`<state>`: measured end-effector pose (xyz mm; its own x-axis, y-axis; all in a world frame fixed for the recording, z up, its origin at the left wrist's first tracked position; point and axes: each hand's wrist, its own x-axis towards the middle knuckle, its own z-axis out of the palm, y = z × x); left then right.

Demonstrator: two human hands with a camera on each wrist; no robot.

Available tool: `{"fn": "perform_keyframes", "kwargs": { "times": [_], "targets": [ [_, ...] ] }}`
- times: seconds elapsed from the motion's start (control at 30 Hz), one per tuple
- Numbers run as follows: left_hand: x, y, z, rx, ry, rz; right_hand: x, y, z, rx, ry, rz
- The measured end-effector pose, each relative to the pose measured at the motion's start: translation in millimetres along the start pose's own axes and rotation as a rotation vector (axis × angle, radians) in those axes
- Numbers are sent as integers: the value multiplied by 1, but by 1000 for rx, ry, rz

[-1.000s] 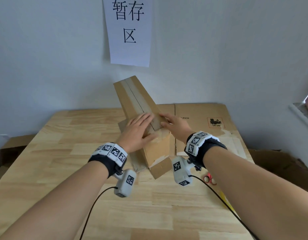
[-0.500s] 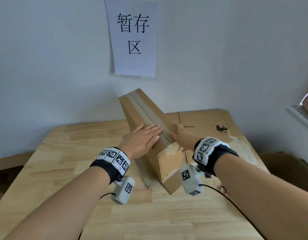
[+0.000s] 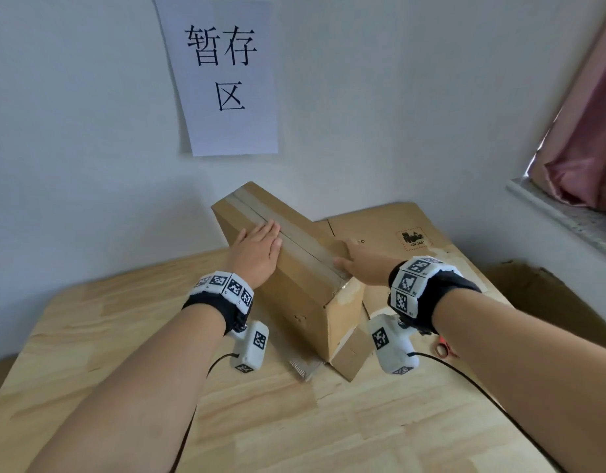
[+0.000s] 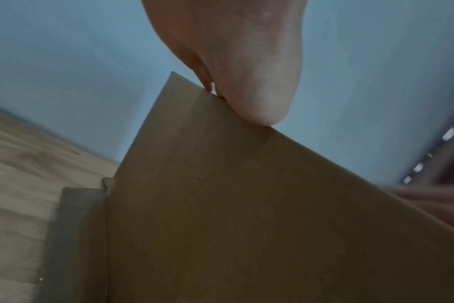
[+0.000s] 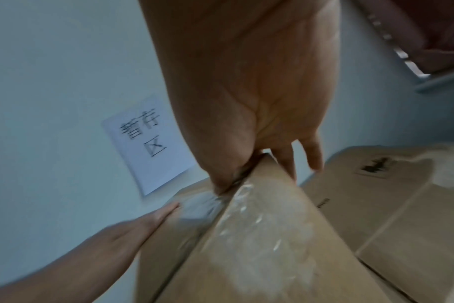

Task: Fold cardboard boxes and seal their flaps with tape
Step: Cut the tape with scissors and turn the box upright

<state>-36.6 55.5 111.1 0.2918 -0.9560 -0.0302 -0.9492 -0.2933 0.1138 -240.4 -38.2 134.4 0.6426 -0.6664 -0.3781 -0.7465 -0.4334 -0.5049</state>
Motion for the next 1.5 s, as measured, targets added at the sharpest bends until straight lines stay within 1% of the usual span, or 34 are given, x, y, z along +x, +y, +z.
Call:
{"fn": "perform_keyframes", "kwargs": {
  "times": [0.07, 0.13, 0.17, 0.2, 0.3, 0.37, 0.47, 0.57, 0.63, 0.7, 0.8, 0.87, 0.93, 1.03, 1.13, 1.2, 1.27, 1.4, 1.5],
  "targets": [
    [-1, 1, -2, 4, -8, -5, -3, -13, 7, -172, 84, -8],
    [-2, 3, -4, -2, -6, -2, -7, -28, 20, -283, 136, -75],
    [-4, 6, -4, -5, -7, 0, -9, -36, 26, -315, 139, -102],
    [-5, 8, -4, -7, -9, 1, -9, -42, 31, -340, 132, -97],
    [-9, 10, -1, -12, -12, -2, -6, -53, 39, -408, 106, -19],
    [-10, 7, -1, -26, -9, 16, -2, -56, 44, -478, 90, 3],
    [-13, -1, 0, -36, -9, 73, -1, -59, 49, -509, 101, 21],
    [-18, 0, 0, -8, -20, 174, -1, -59, 43, -509, 94, 12],
    [-21, 3, 0, 4, -11, 240, -1, -55, 33, -529, 83, -28],
    [-24, 1, -2, -15, 22, 257, -1, -51, 23, -557, 83, -103],
    [-31, -4, -2, -33, 65, 245, -1, -43, 8, -607, 89, -221],
    [-36, 1, 0, -46, 58, 237, -1, -39, 3, -654, 95, -252],
    [-36, 11, 4, -49, 54, 222, -1, -36, 6, -635, 105, -229],
    [-35, 17, 6, -50, 40, 192, -1, -35, 25, -531, 106, -137],
    [-37, 11, 8, -29, 25, 202, 0, -35, 36, -536, 114, -122],
    [-38, 2, 7, -39, 41, 184, 0, -33, 34, -515, 115, -120],
    [-38, -9, 4, -71, 58, 134, -1, -32, 34, -488, 113, -118],
    [-44, -34, 2, -63, 57, 78, -3, -33, 37, -486, 119, -139],
    [-50, -58, 1, -66, 78, -9, -4, -32, 36, -473, 118, -139]
  ]
}}
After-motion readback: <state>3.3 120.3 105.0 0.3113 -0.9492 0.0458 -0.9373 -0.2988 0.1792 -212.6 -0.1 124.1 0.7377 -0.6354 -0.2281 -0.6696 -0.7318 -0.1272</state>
